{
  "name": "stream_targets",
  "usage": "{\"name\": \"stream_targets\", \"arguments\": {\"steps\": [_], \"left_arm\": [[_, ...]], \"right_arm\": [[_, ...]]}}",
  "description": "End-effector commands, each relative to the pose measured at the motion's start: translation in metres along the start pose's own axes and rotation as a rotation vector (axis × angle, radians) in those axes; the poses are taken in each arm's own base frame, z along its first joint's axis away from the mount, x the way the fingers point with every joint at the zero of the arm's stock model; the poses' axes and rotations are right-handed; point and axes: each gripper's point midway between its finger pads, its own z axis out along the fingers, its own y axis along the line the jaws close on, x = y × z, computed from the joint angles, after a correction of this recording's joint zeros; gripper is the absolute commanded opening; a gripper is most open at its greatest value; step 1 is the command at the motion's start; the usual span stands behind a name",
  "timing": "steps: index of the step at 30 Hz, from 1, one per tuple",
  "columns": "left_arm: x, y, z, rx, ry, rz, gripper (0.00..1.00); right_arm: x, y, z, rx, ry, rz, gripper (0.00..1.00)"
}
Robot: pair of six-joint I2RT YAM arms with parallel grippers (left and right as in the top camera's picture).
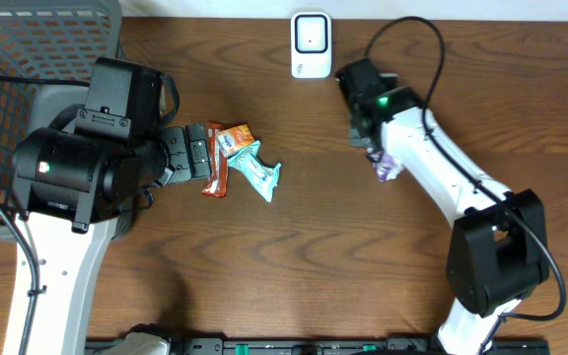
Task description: Scan the item barcode
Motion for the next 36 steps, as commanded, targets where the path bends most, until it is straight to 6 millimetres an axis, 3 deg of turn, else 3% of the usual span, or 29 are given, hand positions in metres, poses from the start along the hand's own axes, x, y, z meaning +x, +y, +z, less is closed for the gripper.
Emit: {"name": "stream_targets", "arguments": {"steps": [1, 3, 6, 11, 15, 18, 20, 22, 27, 36], "left_arm": [[0.000, 0.002, 0.000, -0.008, 0.001, -0.018, 0.98], [0.000, 0.002, 0.000, -0.008, 0.001, -0.018, 0.98], [0.000, 0.002, 0.000, -0.008, 0.001, -0.018, 0.98], [0.000, 0.002, 0.000, -0.008, 0.001, -0.018, 0.98], [0.000, 0.002, 0.000, -0.008, 0.001, -0.018, 0.98], [0.000, 0.002, 0.000, -0.008, 0.001, -0.018, 0.98], [0.000, 0.002, 0.000, -0.008, 0.001, -0.018, 0.98], [0.000, 0.002, 0.000, -0.008, 0.001, -0.018, 0.98], [0.000, 0.002, 0.000, -0.008, 0.001, -0.018, 0.98], [0.000, 0.002, 0.000, -0.008, 0.001, -0.018, 0.98]], "right_arm": [[0.010, 0.062, -0.016, -0.264, 0.045, -0.019, 0.65], [0.007, 0.073, -0.024, -0.302, 0.036, -0.037, 0.87], [-0.005, 0.078, -0.042, -0.342, 0.026, -0.057, 0.98], [-0.028, 0.063, -0.067, -0.337, 0.006, -0.063, 0.99], [-0.049, 0.030, -0.075, -0.307, -0.014, -0.084, 0.99], [-0.054, -0.006, -0.065, -0.268, 0.017, -0.046, 0.99], [-0.049, -0.023, -0.055, -0.273, 0.060, -0.049, 0.99], [-0.041, -0.024, -0.048, -0.366, 0.094, -0.126, 0.99], [-0.013, 0.000, -0.033, -0.713, 0.122, -0.263, 0.99], [0.050, 0.024, 0.037, -0.755, 0.203, -0.109, 0.95]]}}
